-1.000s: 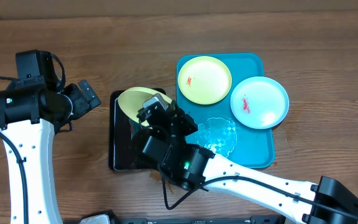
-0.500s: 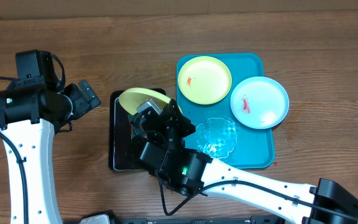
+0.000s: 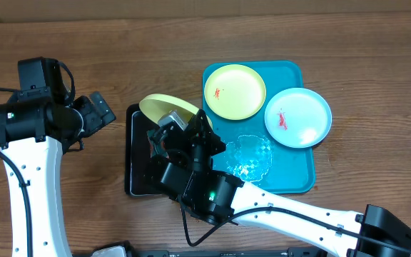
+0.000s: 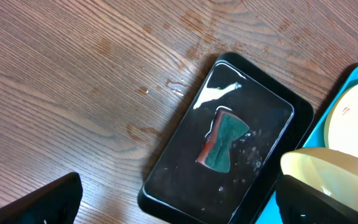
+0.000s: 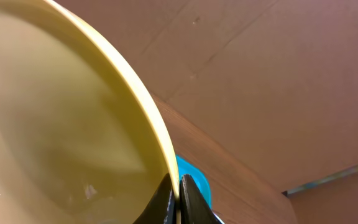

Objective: Clean dirty plates on tray and stack at the side
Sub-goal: 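Lift the yellow plate with right gripper and tilt it over black tray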

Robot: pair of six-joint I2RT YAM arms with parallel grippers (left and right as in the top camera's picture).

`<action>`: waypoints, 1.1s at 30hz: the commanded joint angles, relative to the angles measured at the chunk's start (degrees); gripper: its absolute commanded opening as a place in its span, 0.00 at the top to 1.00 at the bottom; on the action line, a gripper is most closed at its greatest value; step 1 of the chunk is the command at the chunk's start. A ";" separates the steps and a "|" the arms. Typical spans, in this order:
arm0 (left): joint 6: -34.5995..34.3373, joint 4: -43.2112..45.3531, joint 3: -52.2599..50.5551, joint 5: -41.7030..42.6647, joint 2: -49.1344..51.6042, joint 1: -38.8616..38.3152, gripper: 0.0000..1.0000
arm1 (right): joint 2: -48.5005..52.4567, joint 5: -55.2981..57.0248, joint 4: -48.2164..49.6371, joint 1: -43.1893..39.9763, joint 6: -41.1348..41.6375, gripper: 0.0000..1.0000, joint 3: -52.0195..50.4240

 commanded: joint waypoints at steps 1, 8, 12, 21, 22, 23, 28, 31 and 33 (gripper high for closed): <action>0.02 0.11 0.63 -0.02 -0.33 0.22 0.00 | -0.81 1.60 0.44 0.13 -0.02 0.96 1.11; 0.02 0.11 0.63 -0.02 -0.33 0.24 0.00 | -0.81 1.60 0.48 0.13 -0.02 0.96 1.11; 0.02 0.09 0.63 -0.02 -0.33 0.24 0.00 | -0.81 1.60 0.48 0.13 -0.04 0.96 1.11; 0.02 0.09 0.63 -0.02 -0.33 0.24 0.00 | -0.81 1.60 0.90 0.13 -0.02 0.96 1.11; 0.02 0.11 0.66 -0.02 -0.33 0.24 0.00 | -0.81 1.60 1.09 0.13 -0.04 0.96 1.11; 0.02 0.09 0.63 -0.02 -0.33 0.24 0.00 | -0.81 1.60 1.16 0.13 -0.04 0.96 1.11; 0.02 0.11 0.63 -0.02 -0.33 0.24 0.00 | -0.81 1.60 1.55 0.13 -0.04 0.96 1.11; 0.02 0.09 0.63 -0.02 -0.33 0.24 0.00 | -0.81 1.60 1.53 0.13 -0.04 0.96 1.11; 0.02 0.09 0.63 -0.02 -0.33 0.24 0.00 | -0.81 1.57 1.57 0.13 -0.04 0.96 1.11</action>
